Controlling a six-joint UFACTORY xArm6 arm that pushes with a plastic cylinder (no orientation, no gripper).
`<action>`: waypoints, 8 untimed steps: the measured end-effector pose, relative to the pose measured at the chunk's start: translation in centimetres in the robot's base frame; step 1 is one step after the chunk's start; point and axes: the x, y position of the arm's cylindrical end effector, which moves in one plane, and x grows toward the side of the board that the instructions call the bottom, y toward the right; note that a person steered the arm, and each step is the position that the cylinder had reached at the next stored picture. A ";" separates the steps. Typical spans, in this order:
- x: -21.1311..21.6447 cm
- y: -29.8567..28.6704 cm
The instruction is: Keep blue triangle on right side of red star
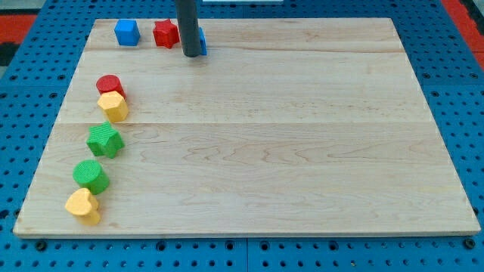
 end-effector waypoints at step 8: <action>2.7 2.4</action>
